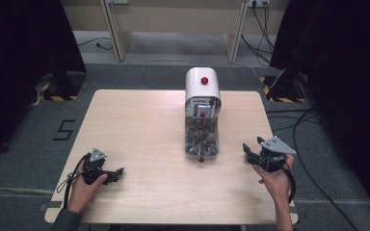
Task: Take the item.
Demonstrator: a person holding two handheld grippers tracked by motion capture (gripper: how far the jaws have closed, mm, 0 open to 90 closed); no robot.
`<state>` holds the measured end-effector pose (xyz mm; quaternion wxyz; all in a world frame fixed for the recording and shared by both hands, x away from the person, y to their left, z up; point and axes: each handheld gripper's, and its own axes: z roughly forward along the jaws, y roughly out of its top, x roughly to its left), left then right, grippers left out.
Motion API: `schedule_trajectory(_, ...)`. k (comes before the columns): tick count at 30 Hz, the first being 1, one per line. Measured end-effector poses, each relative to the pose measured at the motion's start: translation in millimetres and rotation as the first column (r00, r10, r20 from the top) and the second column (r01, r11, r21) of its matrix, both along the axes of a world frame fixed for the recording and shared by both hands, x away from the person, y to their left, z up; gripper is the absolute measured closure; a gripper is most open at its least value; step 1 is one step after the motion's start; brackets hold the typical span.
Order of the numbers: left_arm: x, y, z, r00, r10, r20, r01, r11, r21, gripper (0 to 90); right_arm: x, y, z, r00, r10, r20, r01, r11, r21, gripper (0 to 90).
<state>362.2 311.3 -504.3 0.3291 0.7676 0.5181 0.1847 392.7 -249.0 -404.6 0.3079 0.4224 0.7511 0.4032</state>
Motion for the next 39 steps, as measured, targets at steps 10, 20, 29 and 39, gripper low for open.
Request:
schedule_trajectory(10,0.0,0.0,0.0,1.0,0.0,0.0,0.0,1.0,0.0,0.0,-7.4,9.3,-0.1,0.9987,0.047,-0.02,-0.047,0.9989,0.001,33.0)
schedule_trajectory(20,0.0,0.0,0.0,1.0,0.0,0.0,0.0,1.0,0.0,0.0,-14.6,17.9,-1.7,0.9957,0.089,-0.026,-0.089,0.996,-0.001,32.8)
schedule_trajectory(29,0.0,0.0,0.0,1.0,0.0,0.0,0.0,1.0,0.0,0.0,-21.2,28.7,-6.8,0.9906,0.132,-0.036,-0.133,0.991,-0.015,32.8)
schedule_trajectory(39,0.0,0.0,0.0,1.0,0.0,0.0,0.0,1.0,0.0,0.0,-35.7,38.1,-12.5,0.9821,0.185,-0.034,-0.186,0.9823,-0.022,32.8)
